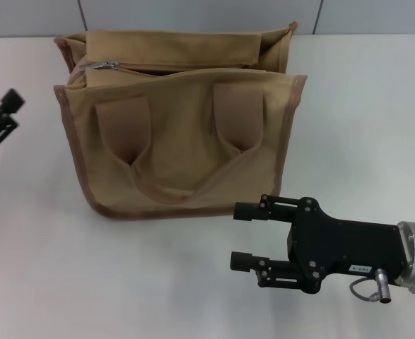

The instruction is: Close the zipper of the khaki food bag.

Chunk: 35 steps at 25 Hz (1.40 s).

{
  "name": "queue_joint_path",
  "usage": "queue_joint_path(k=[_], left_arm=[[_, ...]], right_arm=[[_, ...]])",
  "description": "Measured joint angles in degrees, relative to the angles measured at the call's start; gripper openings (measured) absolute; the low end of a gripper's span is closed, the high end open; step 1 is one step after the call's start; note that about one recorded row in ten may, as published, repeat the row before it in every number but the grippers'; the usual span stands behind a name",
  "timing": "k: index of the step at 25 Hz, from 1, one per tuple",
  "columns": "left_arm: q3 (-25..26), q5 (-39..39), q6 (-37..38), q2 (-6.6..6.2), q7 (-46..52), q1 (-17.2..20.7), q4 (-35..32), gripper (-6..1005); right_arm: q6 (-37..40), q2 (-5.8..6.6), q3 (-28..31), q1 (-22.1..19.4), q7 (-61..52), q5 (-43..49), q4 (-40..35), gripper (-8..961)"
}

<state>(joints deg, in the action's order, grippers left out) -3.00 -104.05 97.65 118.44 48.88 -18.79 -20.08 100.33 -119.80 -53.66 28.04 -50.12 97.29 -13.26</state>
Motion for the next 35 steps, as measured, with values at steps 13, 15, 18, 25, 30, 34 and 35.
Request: queue_joint_path(k=[13, 15, 18, 25, 30, 34, 35], left_arm=[[-9.6, 0.2, -1.5, 0.22, 0.4, -6.5, -0.2, 798], [-9.4, 0.5, -1.8, 0.25, 0.6, -7.1, 0.0, 798], [-9.3, 2.0, -2.1, 0.29, 0.9, -7.4, 0.4, 798], [-10.2, 6.5, -2.3, 0.2, 0.9, -6.7, 1.2, 798], [-14.6, 5.9, -2.3, 0.26, 0.2, -6.2, 0.9, 797], [-15.1, 6.1, -2.2, 0.29, 0.1, -6.2, 1.2, 797], [-15.1, 6.1, -2.2, 0.29, 0.1, -6.2, 1.2, 797]], right_arm=[[-0.6, 0.0, 0.5, 0.1, 0.9, 0.0, 0.8, 684], [-0.6, 0.0, 0.5, 0.1, 1.8, -0.3, 1.4, 684], [-0.6, 0.0, 0.6, 0.1, 2.6, -0.6, 2.1, 684], [-0.7, 0.0, 0.7, 0.1, 2.8, -0.8, 2.2, 685], [-1.1, 0.0, 0.7, 0.5, 2.8, -1.4, 2.2, 684], [-1.4, 0.0, 0.7, 0.7, 2.8, -1.5, 2.2, 685], [-1.4, 0.0, 0.7, 0.7, 2.8, -1.5, 2.2, 685]])
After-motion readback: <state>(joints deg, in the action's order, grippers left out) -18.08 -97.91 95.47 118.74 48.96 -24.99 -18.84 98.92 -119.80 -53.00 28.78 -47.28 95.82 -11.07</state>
